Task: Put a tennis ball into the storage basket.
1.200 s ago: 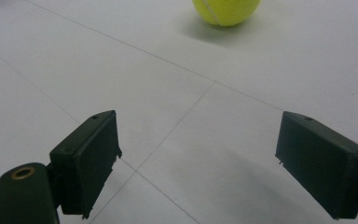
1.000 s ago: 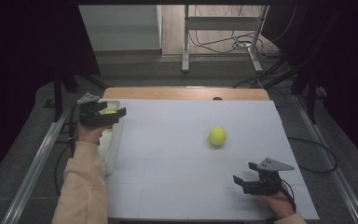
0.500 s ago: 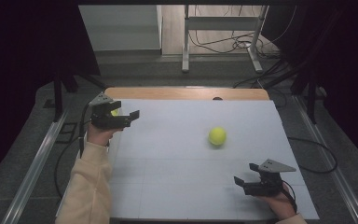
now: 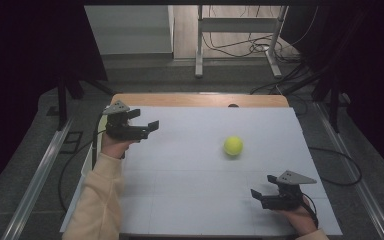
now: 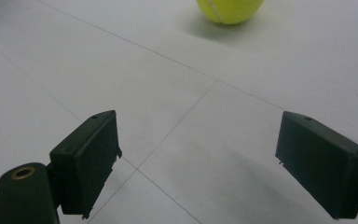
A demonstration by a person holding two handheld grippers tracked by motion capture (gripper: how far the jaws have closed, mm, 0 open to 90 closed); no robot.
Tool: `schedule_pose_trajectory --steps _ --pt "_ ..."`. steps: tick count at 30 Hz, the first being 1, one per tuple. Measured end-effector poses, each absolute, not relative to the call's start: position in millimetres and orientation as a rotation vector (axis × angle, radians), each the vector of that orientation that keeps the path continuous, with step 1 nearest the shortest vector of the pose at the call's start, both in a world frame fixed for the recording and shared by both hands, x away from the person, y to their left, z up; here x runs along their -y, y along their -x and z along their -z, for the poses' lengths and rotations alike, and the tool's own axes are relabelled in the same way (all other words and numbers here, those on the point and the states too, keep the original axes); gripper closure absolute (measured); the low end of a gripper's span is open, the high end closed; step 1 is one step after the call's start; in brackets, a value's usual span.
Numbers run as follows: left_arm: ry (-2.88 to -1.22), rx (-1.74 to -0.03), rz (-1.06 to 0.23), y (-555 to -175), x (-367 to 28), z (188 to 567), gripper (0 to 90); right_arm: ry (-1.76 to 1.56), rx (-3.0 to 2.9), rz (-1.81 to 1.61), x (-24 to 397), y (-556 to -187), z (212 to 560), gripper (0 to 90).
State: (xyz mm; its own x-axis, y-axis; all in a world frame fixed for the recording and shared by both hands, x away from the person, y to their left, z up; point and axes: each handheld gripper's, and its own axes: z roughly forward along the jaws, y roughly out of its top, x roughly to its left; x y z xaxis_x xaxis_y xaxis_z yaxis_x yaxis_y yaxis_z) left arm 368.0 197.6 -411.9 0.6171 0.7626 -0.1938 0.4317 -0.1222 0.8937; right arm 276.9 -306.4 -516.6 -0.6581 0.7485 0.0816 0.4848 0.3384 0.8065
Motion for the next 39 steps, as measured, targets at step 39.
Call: schedule_pose_trajectory --steps 39 --pt "-1.937 -0.842 -0.247 -373 -123 443 6.3 -1.088 -2.277 -1.279 306 -276 514 14.0"
